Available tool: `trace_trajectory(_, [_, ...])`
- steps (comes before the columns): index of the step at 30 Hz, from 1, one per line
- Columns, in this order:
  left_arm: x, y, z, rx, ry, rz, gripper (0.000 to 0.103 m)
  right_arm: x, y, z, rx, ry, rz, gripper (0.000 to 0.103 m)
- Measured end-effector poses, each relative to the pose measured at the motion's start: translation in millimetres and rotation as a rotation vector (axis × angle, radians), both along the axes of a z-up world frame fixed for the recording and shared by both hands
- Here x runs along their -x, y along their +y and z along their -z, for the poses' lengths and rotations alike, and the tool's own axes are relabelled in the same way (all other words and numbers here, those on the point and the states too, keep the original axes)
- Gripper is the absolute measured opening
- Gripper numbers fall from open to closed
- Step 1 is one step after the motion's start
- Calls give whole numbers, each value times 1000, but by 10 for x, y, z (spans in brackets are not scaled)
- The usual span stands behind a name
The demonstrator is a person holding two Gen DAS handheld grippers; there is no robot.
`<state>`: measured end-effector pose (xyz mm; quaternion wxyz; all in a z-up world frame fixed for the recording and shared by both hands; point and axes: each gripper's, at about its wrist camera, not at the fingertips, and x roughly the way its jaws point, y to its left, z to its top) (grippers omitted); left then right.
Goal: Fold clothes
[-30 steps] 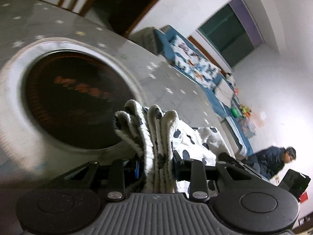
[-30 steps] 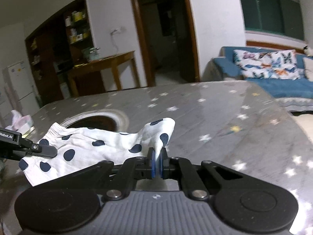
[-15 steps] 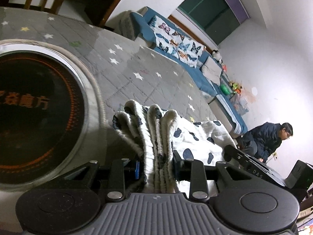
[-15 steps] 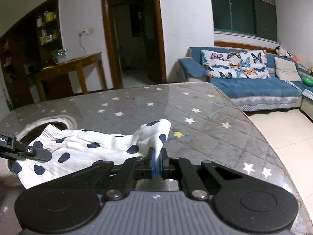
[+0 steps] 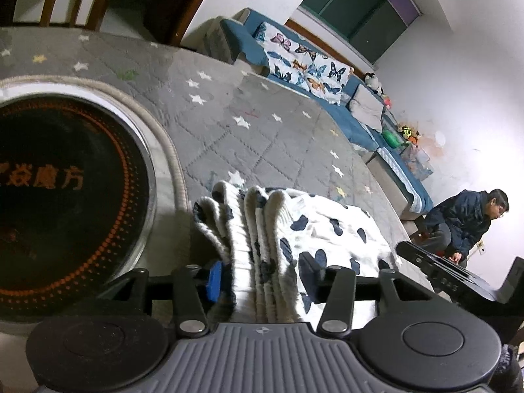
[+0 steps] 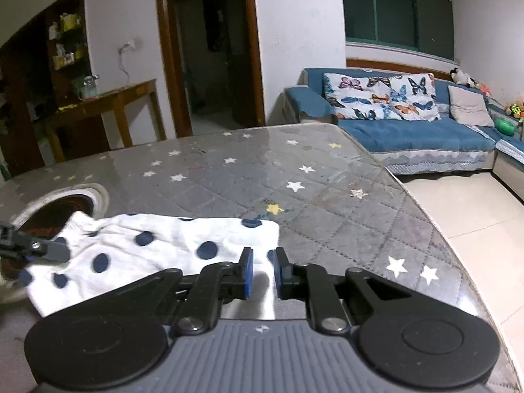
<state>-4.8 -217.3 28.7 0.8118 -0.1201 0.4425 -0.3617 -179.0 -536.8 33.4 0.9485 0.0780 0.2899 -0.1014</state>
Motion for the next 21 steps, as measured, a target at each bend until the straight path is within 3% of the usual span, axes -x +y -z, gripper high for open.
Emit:
trace_trajectory(8, [19, -27, -97, -20, -54, -5, 54, 231, 342, 23, -18, 30, -120, 13])
trace_trajectory(13, [14, -43, -65, -59, -77, -7, 54, 207, 362, 194, -18, 89, -107, 14])
trace_trajectory(21, [-1, -103, -177, -84, -137, -2, 54, -26, 326, 57, 0, 59, -119, 21])
